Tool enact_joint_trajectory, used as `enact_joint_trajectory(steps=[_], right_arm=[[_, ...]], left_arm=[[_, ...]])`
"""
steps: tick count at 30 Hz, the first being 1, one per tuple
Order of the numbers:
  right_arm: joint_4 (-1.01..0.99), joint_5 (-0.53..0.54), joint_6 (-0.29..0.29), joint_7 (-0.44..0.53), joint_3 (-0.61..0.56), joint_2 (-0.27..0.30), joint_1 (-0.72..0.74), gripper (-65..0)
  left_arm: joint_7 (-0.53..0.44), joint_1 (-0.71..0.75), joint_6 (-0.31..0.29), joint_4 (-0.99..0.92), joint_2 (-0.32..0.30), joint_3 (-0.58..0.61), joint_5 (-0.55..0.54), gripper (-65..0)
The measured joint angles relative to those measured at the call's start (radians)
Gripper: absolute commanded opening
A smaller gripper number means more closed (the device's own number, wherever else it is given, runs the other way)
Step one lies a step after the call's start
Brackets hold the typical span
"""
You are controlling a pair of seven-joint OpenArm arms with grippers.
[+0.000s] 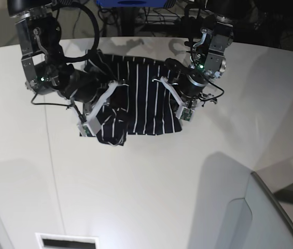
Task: Layout the t-shirt on the table in an organized manner, then fold the t-shirt properly
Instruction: 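Grasp the shirt edges with both grippers and lift them, then fold the lifted shirt over with the right gripper and release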
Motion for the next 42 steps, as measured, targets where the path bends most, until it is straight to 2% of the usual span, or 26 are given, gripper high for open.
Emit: enact_joint_trajectory(steps=[10, 15, 19, 26, 34, 42], right_arm=[[-0.010, -0.002, -0.003, 0.005, 0.000, -0.071, 0.014, -64.8], [-0.118, 0.002, 0.004, 0.008, -0.005, -0.110, 0.036, -64.8], [-0.153, 0.001, 0.002, 0.074, -0.014, -0.113, 0.036, -64.8], [-0.215, 0.005, 0.001, 0.126, -0.127, -0.122, 0.056, -64.8], [-0.307, 0.005, 0.001, 0.183, -0.131, -0.119, 0.097, -64.8], [-0.321, 0.005, 0.001, 0.198, -0.131, -0.119, 0.100, -63.6]], left_arm=[[-0.003, 0.003, -0.003, 0.002, -0.002, 0.000, 0.000, -65.0], [-0.004, 0.003, -0.003, 0.003, -0.003, 0.002, 0.000, -65.0], [-0.004, 0.005, -0.003, 0.004, -0.003, 0.002, 0.000, -65.0], [-0.005, 0.005, -0.004, 0.004, -0.005, 0.003, -0.001, -65.0], [-0.004, 0.006, -0.008, 0.005, -0.005, -0.003, -0.004, -65.0], [0.042, 0.064, -0.021, 0.113, -0.071, -0.048, 0.001, -65.0]])
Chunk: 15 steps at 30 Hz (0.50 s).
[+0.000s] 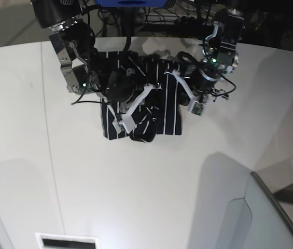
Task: Layout the t-shirt on the table in an organized manner, then fold the t-shirt properly
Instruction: 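Fold the lifted shirt over with the right gripper and release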
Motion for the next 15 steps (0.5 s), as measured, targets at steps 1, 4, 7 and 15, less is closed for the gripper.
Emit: enact_joint_trajectory(steps=[1, 4, 7, 15], right_arm=[[0.000, 0.000, 0.000, -0.001, 0.000, 0.000, 0.000, -61.2], [0.000, 0.002, 0.000, -0.004, -0.001, 0.000, 0.000, -47.7], [0.000, 0.006, 0.000, -0.003, -0.011, 0.000, 0.000, -35.3], [-0.002, 0.006, 0.002, -0.002, -0.251, 0.008, 0.086, -31.5]], left_arm=[[0.000, 0.000, 0.003, 0.009, 0.000, -0.018, 0.000, -65.0], [-0.008, 0.003, 0.003, 0.026, 0.001, -0.075, 0.000, -65.0], [-0.006, 0.050, 0.002, 0.046, -0.025, -0.111, 0.001, -65.0], [-0.010, 0.194, -0.001, 0.153, -0.104, -0.182, -0.005, -65.0]])
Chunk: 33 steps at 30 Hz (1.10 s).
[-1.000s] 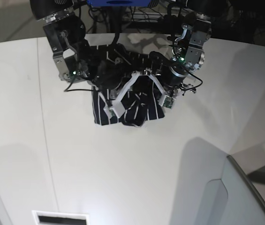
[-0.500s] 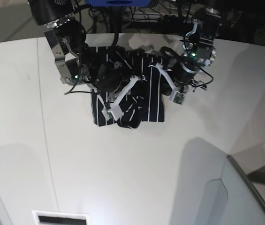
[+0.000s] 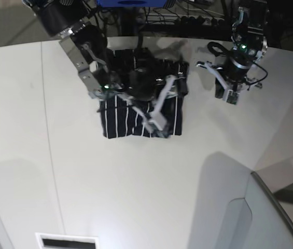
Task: Layout the t-shirt on the table in an organized manner, then fold the t-shirt properly
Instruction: 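Fold the lifted shirt over with the right gripper and release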
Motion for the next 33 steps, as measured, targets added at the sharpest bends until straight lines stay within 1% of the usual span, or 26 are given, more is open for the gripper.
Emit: enact_joint_trajectory(steps=[3, 6, 8, 9, 10, 11, 12, 13, 14, 15, 16, 17, 20, 24, 26, 30, 33], right_arm=[[-0.001, -0.002, 0.001, -0.007, -0.048, 0.001, 0.028, -31.5], [0.005, -0.003, 0.000, -0.010, -0.053, 0.006, 0.053, -31.7], [0.045, -0.002, -0.002, -0.007, -0.054, 0.037, 0.063, -31.7], [0.081, -0.004, -0.001, -0.006, -0.056, 0.064, 0.064, -32.3], [0.120, -0.002, -0.005, -0.005, -0.055, 0.097, 0.063, -34.8], [0.162, -0.004, -0.003, -0.006, -0.054, 0.133, 0.055, -39.9], [0.200, 0.000, -0.004, -0.011, -0.047, 0.166, 0.043, -46.7], [0.233, -0.004, -0.008, -0.025, -0.042, 0.192, 0.029, -55.2], [0.257, -0.006, -0.009, -0.049, -0.041, 0.211, 0.016, -61.8], [0.274, -0.005, -0.006, -0.078, -0.042, 0.225, 0.004, -65.0], [0.284, -0.003, -0.003, -0.087, -0.042, 0.235, -0.005, -64.7], [0.292, -0.002, -0.001, -0.095, -0.045, 0.240, -0.016, -62.9], [0.301, -0.002, 0.000, -0.093, -0.045, 0.243, -0.050, -64.8], [0.290, -0.002, 0.001, -0.097, -0.046, 0.243, -0.069, -64.8], [0.282, -0.003, 0.001, -0.101, -0.046, 0.242, -0.041, -64.8], [0.214, -0.002, 0.001, -0.085, -0.045, 0.224, 0.079, -64.8], [0.130, -0.002, 0.003, -0.078, -0.007, 0.216, 0.124, -64.8]], left_arm=[[0.010, 0.064, 0.000, 0.000, -0.018, -0.046, 0.002, -65.0], [0.010, 0.099, 0.000, -0.005, -0.044, -0.070, 0.005, -65.0], [0.005, 0.117, 0.000, -0.004, -0.069, -0.072, 0.005, -65.0], [-0.003, 0.132, -0.001, -0.004, -0.084, -0.071, 0.002, -65.0], [-0.003, 0.150, 0.000, -0.004, -0.095, -0.071, 0.003, -65.0], [-0.002, 0.169, 0.000, -0.005, -0.100, -0.074, 0.005, -65.0], [0.002, 0.185, 0.000, -0.006, -0.101, -0.074, 0.005, -65.0], [0.003, 0.196, 0.000, -0.008, -0.100, -0.074, 0.004, -65.0], [0.003, 0.201, -0.005, -0.008, -0.099, -0.072, 0.005, -65.0], [0.003, 0.201, -0.005, -0.008, -0.095, -0.072, 0.004, -65.0], [0.002, 0.198, -0.004, -0.008, -0.095, -0.072, 0.004, -65.0], [0.000, 0.195, -0.004, -0.007, -0.096, -0.071, 0.002, -65.0], [-0.006, 0.187, 0.000, -0.006, -0.100, -0.073, 0.003, -65.0], [-0.005, 0.188, -0.001, -0.002, -0.094, -0.066, 0.004, -65.0], [-0.005, 0.185, -0.004, -0.001, -0.091, -0.066, 0.004, -65.0], [-0.006, 0.176, -0.002, -0.002, -0.094, -0.065, 0.005, -65.0], [-0.005, 0.180, 0.000, -0.002, -0.093, -0.066, 0.005, -65.0]])
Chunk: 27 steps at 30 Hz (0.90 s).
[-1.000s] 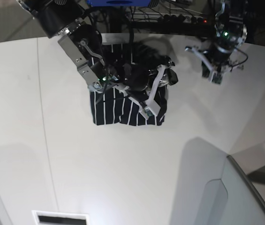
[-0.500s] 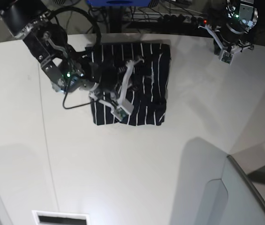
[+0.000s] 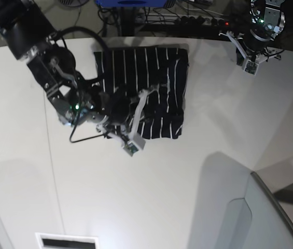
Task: Layout the t-shirt on the table in an organized manner, then fold the t-shirt properly
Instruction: 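Fold the lifted shirt over with the right gripper and release, then press and smooth the folded shirt with both grippers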
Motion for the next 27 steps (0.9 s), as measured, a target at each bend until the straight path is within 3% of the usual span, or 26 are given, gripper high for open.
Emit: enact_joint_trajectory(steps=[4, 10, 13, 20, 23, 27], right_arm=[[-0.116, -0.002, 0.007, 0.036, 0.081, 0.016, 0.002, -64.8], [-0.291, -0.001, 0.006, 0.177, 0.092, 0.030, 0.059, -64.8], [-0.313, 0.002, 0.006, 0.193, 0.093, 0.027, 0.061, -64.8], [-0.125, 0.002, -0.005, 0.187, 0.097, 0.025, 0.019, -65.0], [-0.021, 0.018, 0.005, 0.108, 0.095, 0.019, 0.003, -65.0], [-0.059, -0.021, 0.001, 0.075, 0.097, -0.070, 0.006, -65.0]], left_arm=[[0.000, 0.007, 0.000, -0.002, 0.000, 0.000, 0.000, -65.0], [0.000, 0.018, 0.000, -0.026, 0.000, 0.000, 0.000, -65.0], [-0.001, 0.016, 0.000, -0.026, 0.001, 0.000, 0.000, -65.0], [-0.001, -0.007, 0.001, -0.028, 0.011, 0.000, 0.000, -65.0], [-0.008, -0.019, -0.001, -0.035, 0.026, 0.002, -0.004, -65.0], [-0.008, -0.028, 0.005, -0.039, 0.051, -0.001, -0.003, -65.0]])
